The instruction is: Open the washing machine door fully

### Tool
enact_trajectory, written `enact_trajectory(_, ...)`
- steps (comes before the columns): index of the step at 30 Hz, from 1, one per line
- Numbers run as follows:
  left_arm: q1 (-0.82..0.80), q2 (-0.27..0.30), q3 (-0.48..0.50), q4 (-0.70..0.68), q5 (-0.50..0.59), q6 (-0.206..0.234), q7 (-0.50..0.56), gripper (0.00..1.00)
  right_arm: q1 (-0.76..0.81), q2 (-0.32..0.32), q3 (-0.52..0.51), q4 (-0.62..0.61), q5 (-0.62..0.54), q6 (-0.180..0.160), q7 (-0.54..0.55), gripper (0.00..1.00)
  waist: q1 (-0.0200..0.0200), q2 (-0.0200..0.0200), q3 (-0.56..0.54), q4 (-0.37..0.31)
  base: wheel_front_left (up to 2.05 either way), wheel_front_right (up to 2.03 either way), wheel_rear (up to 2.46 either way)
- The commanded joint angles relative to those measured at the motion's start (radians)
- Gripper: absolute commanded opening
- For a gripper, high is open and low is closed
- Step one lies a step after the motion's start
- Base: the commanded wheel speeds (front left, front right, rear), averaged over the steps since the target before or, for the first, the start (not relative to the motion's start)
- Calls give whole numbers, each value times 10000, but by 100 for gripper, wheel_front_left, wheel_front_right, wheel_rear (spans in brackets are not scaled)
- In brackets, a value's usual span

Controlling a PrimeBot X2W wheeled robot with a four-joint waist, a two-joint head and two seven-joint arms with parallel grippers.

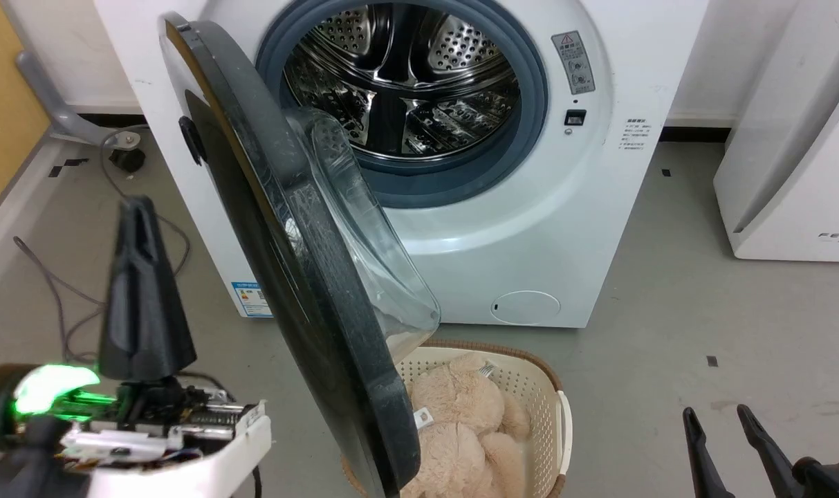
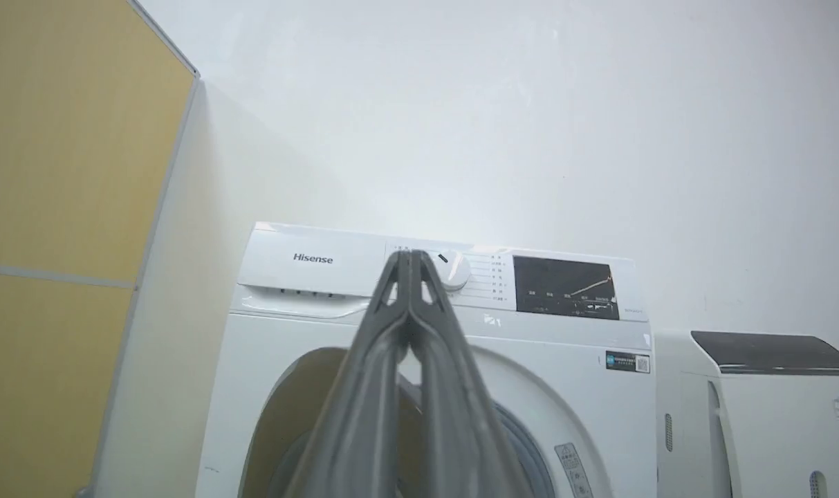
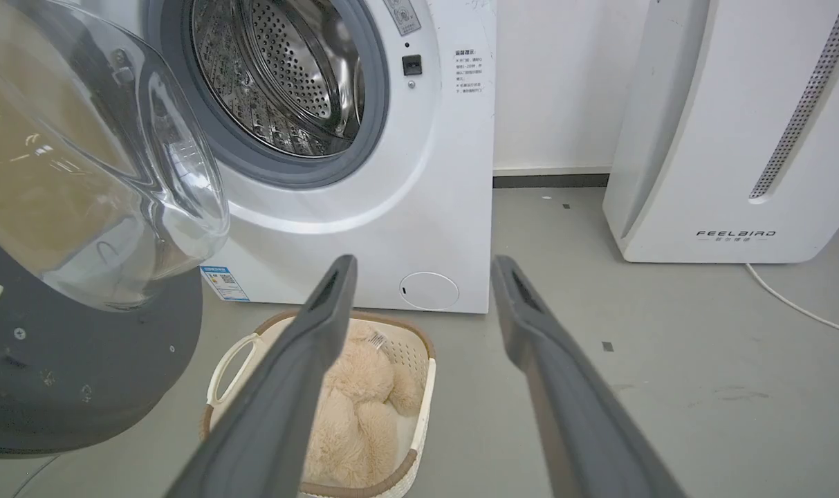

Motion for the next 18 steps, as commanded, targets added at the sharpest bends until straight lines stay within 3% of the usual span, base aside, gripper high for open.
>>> enact_trajectory(1, -228, -80, -126, -572, 38, -14, -42, 0, -23, 49, 5, 22, 93, 4, -15, 100, 0, -1, 16, -14, 0, 0, 0)
enact_trajectory(7, -193, -130, -1213, -1640, -76, -695, -42, 0, -19, 49, -20, 69, 102, 4, -2, 100, 0, -1, -35, -18, 0, 0, 0)
enact_trajectory(13, 547, 9, -2896, -1029, -303, -1398, 247, 0, 75, 49, -97, 119, 102, 4, 66, 100, 0, -1, -203, 46, 0, 0, 0)
enact_trajectory(18, 1173, -31, -4222, -242, -714, -1566, 590, 0, 105, 49, -113, 124, 109, 4, 107, 100, 0, -1, -315, 49, 0, 0, 0)
